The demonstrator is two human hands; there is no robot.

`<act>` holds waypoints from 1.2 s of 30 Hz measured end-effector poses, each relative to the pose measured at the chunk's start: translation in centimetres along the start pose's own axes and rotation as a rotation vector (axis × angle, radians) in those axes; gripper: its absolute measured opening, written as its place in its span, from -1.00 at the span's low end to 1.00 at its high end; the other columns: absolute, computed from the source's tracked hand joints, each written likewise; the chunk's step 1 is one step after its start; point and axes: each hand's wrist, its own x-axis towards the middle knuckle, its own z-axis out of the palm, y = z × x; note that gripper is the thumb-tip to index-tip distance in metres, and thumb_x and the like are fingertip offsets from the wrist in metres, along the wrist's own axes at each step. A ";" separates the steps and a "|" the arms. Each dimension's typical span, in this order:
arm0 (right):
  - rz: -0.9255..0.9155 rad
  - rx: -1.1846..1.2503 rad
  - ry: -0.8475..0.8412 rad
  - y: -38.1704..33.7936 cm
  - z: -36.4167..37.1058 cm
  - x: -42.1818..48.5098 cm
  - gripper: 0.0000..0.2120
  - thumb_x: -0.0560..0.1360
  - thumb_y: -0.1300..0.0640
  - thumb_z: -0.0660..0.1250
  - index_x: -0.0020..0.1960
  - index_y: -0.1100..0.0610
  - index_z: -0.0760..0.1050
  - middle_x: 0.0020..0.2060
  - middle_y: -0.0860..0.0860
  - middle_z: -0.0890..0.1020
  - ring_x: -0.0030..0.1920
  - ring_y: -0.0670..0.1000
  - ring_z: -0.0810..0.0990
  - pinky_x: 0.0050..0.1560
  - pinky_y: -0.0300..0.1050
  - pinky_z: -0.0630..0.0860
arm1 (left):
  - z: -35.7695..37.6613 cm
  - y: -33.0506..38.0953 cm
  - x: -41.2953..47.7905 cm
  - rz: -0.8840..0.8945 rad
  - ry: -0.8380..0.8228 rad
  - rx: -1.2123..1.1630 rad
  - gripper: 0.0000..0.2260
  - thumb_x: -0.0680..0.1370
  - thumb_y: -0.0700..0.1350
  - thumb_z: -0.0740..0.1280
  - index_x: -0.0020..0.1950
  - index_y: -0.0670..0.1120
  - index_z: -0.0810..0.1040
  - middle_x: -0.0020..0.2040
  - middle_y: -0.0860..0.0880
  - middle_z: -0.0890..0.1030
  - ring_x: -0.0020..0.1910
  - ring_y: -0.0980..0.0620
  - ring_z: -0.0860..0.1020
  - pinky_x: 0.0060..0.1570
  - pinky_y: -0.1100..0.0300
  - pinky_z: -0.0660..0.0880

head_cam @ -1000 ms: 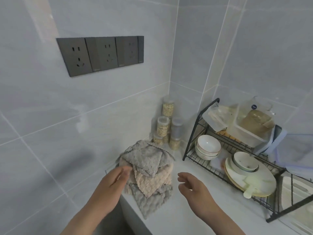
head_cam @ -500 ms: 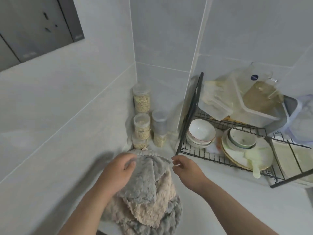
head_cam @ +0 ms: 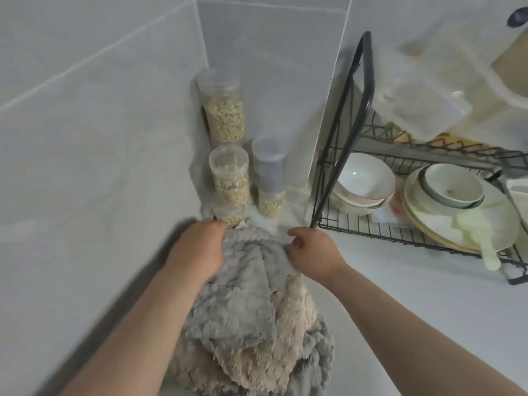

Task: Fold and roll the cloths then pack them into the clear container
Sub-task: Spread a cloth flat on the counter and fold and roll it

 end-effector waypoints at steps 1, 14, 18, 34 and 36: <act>-0.033 0.009 0.020 0.4 0.5 0.2 -0.75 0.55 0.10 0.29 0.20 0.05 0.58 -0.02 -0.03 0.65 -0.01 0.00 0.61 -0.02 -0.24 0.49 | 0.4 -0.3 0.2 0.012 0.009 0.033 -0.80 0.49 -0.30 0.22 0.03 -0.12 0.57 -0.07 -0.07 0.60 -0.13 -0.06 0.58 -0.17 0.06 0.52; -0.496 0.023 0.576 0.4 1.6 -2.1 -0.87 0.58 0.19 0.23 0.00 0.10 0.56 -0.22 -0.02 0.59 -0.15 0.05 0.53 -0.16 -0.08 0.44 | 1.4 -0.5 -2.1 0.027 0.487 0.133 -0.84 0.53 -0.23 0.22 0.05 -0.05 0.50 -0.01 -0.13 0.56 -0.05 -0.21 0.53 -0.24 0.06 0.38; -0.501 0.078 0.686 0.6 0.9 -5.6 -0.79 0.57 0.24 0.20 -0.04 0.01 0.57 -0.25 -0.10 0.57 -0.23 0.02 0.56 -0.20 -0.12 0.47 | 0.5 -0.1 -5.5 0.032 0.576 0.042 -0.72 0.48 -0.27 0.29 0.14 0.00 0.48 0.07 -0.10 0.57 -0.05 -0.18 0.53 -0.18 0.08 0.40; -0.526 0.220 1.136 -0.9 -7.0 -27.3 -0.84 0.55 0.24 0.30 -0.04 0.00 0.58 -0.26 -0.17 0.59 -0.29 -0.13 0.55 -0.25 -0.25 0.42 | -6.3 2.9 -17.8 0.297 0.882 -0.366 -0.85 0.51 -0.10 0.38 -0.26 0.00 0.60 -0.43 0.08 0.47 -0.39 0.00 0.42 -0.40 0.19 0.24; -0.492 0.231 1.164 0.0 -8.1 -28.9 -0.91 0.54 0.21 0.33 -0.05 0.04 0.57 -0.23 -0.09 0.63 -0.26 0.00 0.61 -0.22 -0.14 0.53 | -7.0 4.2 -18.4 0.358 0.881 -0.534 -0.93 0.47 -0.12 0.45 -0.22 -0.05 0.64 -0.41 0.13 0.49 -0.39 0.13 0.46 -0.41 0.26 0.28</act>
